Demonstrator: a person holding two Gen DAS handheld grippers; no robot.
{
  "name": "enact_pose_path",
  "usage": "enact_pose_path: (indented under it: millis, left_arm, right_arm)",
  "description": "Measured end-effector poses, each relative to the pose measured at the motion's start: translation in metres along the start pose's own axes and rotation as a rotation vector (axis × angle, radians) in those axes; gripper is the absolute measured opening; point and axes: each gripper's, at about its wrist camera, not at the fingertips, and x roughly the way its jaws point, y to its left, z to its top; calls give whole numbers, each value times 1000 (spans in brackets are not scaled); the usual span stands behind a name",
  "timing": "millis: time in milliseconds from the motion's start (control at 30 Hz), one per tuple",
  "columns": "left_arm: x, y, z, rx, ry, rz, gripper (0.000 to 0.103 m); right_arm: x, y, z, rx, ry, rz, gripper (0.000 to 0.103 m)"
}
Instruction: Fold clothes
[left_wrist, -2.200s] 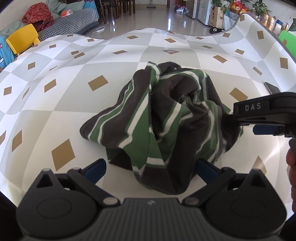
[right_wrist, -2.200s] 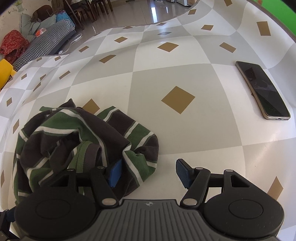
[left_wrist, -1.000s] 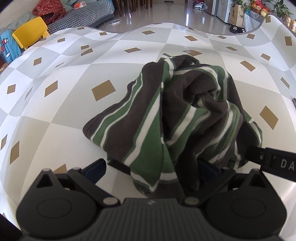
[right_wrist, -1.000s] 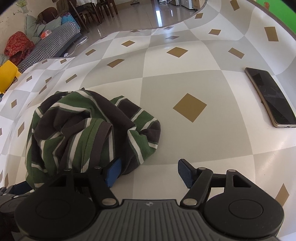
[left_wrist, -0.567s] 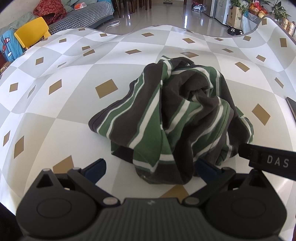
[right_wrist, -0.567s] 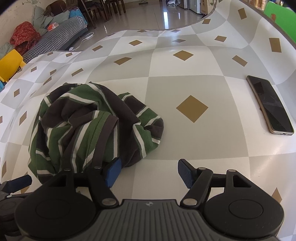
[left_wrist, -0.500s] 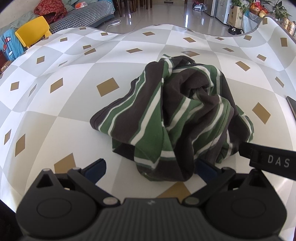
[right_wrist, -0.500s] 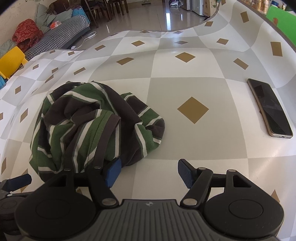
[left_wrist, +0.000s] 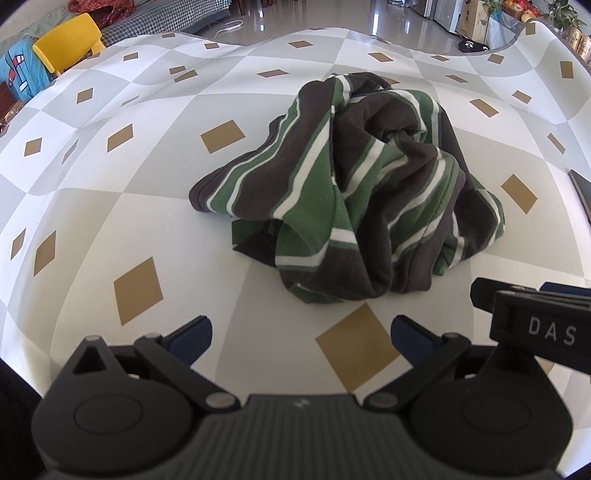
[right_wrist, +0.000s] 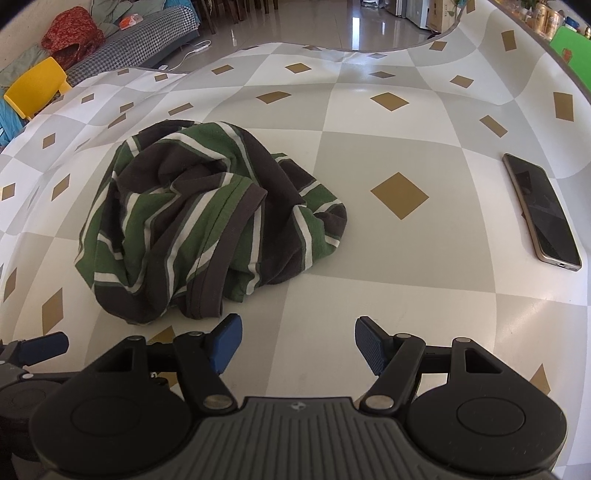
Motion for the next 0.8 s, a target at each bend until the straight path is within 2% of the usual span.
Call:
enact_pose_path:
  millis: [800]
  left_arm:
    - [-16, 8, -22, 19, -3, 24, 103]
  right_arm:
    - [-10, 3, -20, -30, 8, 2, 68]
